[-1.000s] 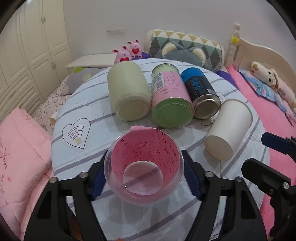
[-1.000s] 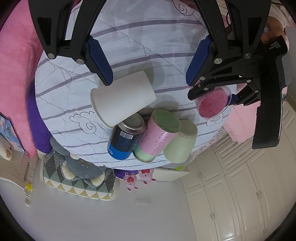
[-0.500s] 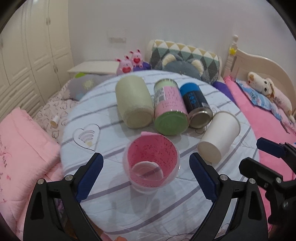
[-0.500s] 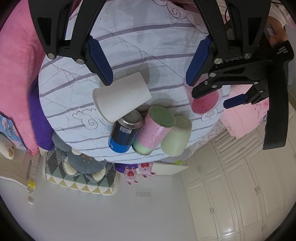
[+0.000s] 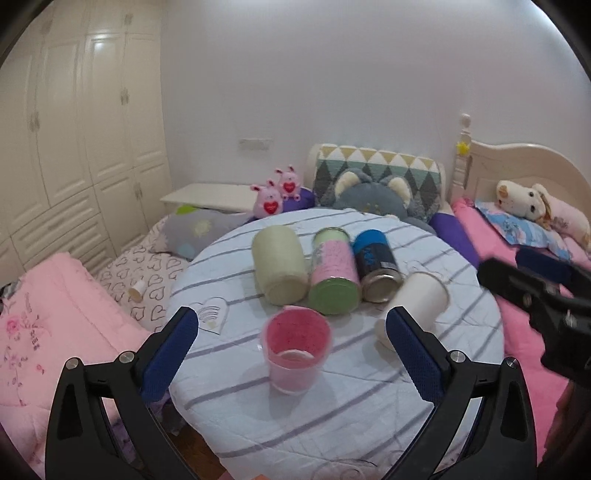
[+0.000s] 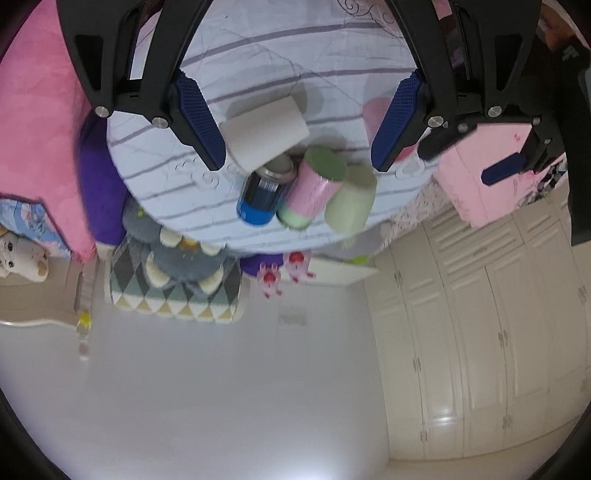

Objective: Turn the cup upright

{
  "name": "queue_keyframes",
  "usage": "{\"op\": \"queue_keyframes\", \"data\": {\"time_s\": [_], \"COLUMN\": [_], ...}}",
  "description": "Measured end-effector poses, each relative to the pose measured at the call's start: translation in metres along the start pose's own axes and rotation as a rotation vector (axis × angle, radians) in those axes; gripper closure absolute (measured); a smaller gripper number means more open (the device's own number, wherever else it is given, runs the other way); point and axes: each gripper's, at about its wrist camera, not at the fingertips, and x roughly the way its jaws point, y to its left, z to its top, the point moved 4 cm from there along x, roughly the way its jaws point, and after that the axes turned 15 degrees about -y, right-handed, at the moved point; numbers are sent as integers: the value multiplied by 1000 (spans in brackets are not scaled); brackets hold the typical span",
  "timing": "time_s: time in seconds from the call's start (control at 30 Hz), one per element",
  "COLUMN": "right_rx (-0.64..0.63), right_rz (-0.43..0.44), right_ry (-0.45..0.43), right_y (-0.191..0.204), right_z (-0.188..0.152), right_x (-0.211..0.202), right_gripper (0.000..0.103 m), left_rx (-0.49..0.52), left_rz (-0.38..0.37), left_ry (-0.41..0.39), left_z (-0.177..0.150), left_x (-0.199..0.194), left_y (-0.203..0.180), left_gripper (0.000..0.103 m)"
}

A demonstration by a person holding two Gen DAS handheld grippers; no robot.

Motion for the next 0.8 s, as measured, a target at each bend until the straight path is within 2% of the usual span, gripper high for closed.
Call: {"op": "queue_keyframes", "data": {"time_s": [0.07,0.13,0.2,0.63,0.8], "right_rx": [-20,-77,-115,-92,-99], "right_rz": [-24,-89,-114,-97,-87], "right_ry": [-52,-100,-108,-101,-83], "right_y": [-1,-2,-4,-16,-15], "right_z": [3,4,1,-6,-11], "right_x": [-7,-13,-16,-20,-18], "right_gripper": [18,18,18,18,18], "left_rx": [4,5,-2,-20,-14], "left_rz": [-4,-8,-24,14,15], "left_ry": [-11,-10,-17,-20,4], "left_z": [-1,-2,-3,-7,-12], "left_x": [-4,-6,-11,-11,-5], "left_y": [-5,-9,-12,-12,-15], "left_gripper": [0,0,0,0,0]}}
